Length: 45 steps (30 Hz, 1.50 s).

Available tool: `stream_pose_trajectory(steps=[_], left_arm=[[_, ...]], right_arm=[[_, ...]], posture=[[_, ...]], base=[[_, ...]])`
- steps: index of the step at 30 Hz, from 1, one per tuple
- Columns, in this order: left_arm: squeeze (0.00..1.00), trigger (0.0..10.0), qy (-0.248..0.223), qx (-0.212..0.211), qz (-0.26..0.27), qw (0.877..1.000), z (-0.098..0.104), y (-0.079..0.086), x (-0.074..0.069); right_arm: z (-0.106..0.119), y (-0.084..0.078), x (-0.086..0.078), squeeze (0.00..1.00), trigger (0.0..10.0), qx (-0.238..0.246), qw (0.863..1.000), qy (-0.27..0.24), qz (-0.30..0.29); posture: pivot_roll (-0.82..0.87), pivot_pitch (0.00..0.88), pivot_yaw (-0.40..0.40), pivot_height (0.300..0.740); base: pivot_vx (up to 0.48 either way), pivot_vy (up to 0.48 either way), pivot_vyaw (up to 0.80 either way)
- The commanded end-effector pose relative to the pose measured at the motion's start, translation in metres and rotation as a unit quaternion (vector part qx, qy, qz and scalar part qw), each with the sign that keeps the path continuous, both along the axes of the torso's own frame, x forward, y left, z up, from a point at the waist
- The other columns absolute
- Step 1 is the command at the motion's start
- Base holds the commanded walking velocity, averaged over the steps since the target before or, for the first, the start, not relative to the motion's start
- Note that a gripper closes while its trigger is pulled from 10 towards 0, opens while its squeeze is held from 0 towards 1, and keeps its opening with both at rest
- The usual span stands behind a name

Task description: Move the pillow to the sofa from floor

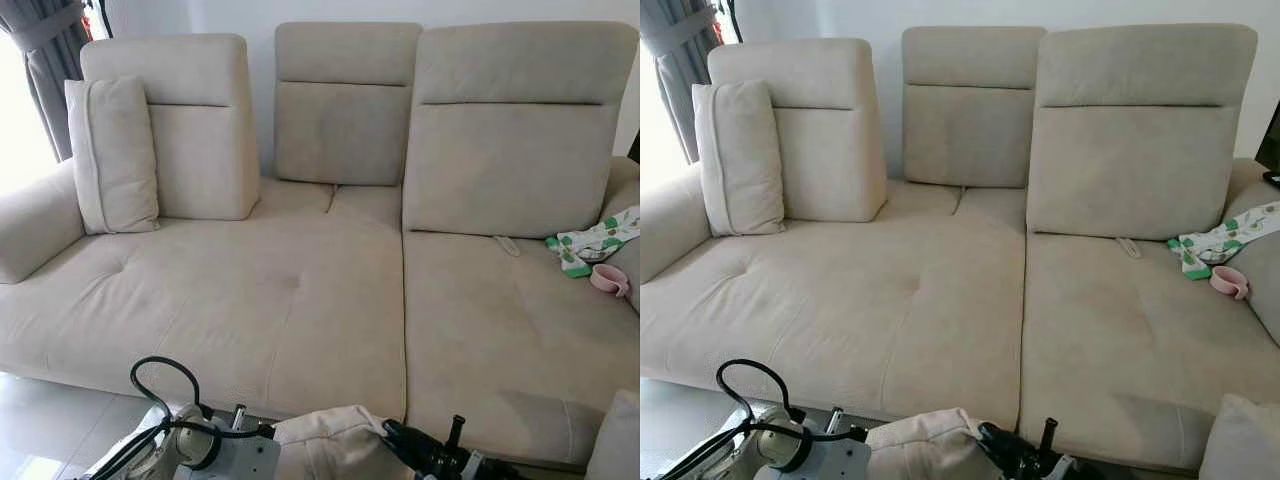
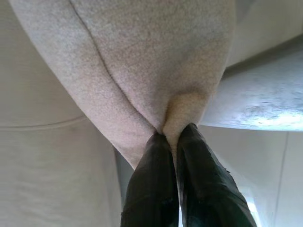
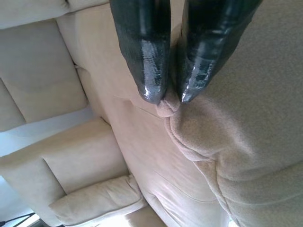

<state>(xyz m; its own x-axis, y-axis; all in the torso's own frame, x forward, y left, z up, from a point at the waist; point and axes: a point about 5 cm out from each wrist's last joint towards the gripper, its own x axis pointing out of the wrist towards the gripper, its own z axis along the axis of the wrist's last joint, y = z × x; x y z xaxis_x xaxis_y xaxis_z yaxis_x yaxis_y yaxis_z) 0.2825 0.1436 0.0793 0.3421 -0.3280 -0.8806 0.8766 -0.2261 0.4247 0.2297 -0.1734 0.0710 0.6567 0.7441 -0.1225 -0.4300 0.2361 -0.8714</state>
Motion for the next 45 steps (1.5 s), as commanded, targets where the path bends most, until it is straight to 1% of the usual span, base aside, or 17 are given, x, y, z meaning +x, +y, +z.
stream_pose_trajectory(steps=[1,2,3,4,9,11,16,21,25,30,35,40,45], left_arm=[[0.00,0.0,-0.031,-0.009,-0.001,0.999,0.009,-0.003,0.007],[0.00,6.6,-0.049,-0.014,-0.003,0.999,0.017,-0.006,0.011],[0.00,6.6,-0.054,-0.013,-0.004,0.998,0.020,-0.007,0.012],[0.00,10.0,-0.055,-0.008,-0.004,0.998,0.021,-0.007,0.012],[0.00,10.0,-0.055,-0.005,-0.003,0.998,0.021,-0.006,0.012],[0.00,10.0,-0.062,0.014,0.003,0.998,0.020,0.001,0.015],[0.00,10.0,-0.071,0.025,0.009,0.997,0.024,0.007,0.018],[0.00,10.0,-0.075,0.026,0.009,0.997,0.026,0.007,0.019],[0.00,10.0,-0.099,0.029,0.010,0.995,0.035,0.007,0.027],[0.00,10.0,-0.111,0.029,0.010,0.993,0.040,0.007,0.032],[0.00,10.0,-0.114,0.027,0.009,0.993,0.041,0.005,0.033],[0.00,10.0,-0.116,0.026,0.009,0.993,0.041,0.004,0.033],[0.00,10.0,-0.125,0.023,0.007,0.992,0.041,0.003,0.036]], right_arm=[[0.018,0.008,0.007,0.00,10.0,0.030,0.999,-0.041,0.008],[0.022,0.010,0.008,0.00,10.0,0.037,0.998,-0.046,0.010],[0.024,0.011,0.009,0.00,10.0,0.041,0.998,-0.048,0.012],[0.025,0.012,0.009,0.00,10.0,0.043,0.998,-0.049,0.014],[0.026,0.013,0.009,0.00,10.0,0.045,0.998,-0.051,0.017],[0.029,0.015,0.010,0.00,10.0,0.049,0.997,-0.057,0.021],[0.036,0.020,0.011,0.00,10.0,0.057,0.996,-0.069,0.029],[0.039,0.022,0.010,0.00,10.0,0.061,0.995,-0.073,0.031],[0.044,0.026,0.009,0.00,10.0,0.072,0.994,-0.081,0.032],[0.046,0.027,0.008,0.00,10.0,0.077,0.993,-0.083,0.031],[0.046,0.027,0.008,0.00,10.0,0.079,0.993,-0.084,0.030],[0.047,0.028,0.009,0.00,10.0,0.079,0.993,-0.085,0.029],[0.053,0.030,0.011,0.00,10.0,0.082,0.992,-0.094,0.030]], posture=[[0.20,0.000,0.038,0.551],[0.20,0.000,0.037,0.551],[0.20,0.000,0.037,0.551],[0.20,0.000,0.035,0.551],[0.20,0.000,0.034,0.551],[0.20,0.000,0.031,0.556],[0.20,0.000,0.025,0.576],[0.20,0.000,0.023,0.586],[0.20,0.000,0.022,0.606],[0.19,0.000,0.022,0.626],[0.19,0.000,0.021,0.646],[0.19,0.000,0.020,0.656],[0.19,0.000,0.016,0.676]], base=[[0.000,0.000,0.00],[0.000,0.000,0.00],[0.000,0.000,0.00],[0.000,0.000,0.00],[0.000,0.000,0.00],[0.000,0.000,0.00],[0.000,0.000,0.00],[0.000,0.000,0.00],[0.000,0.000,0.00],[0.000,0.000,0.00],[0.000,0.000,0.00],[0.000,0.000,0.00],[0.000,0.000,0.00]])
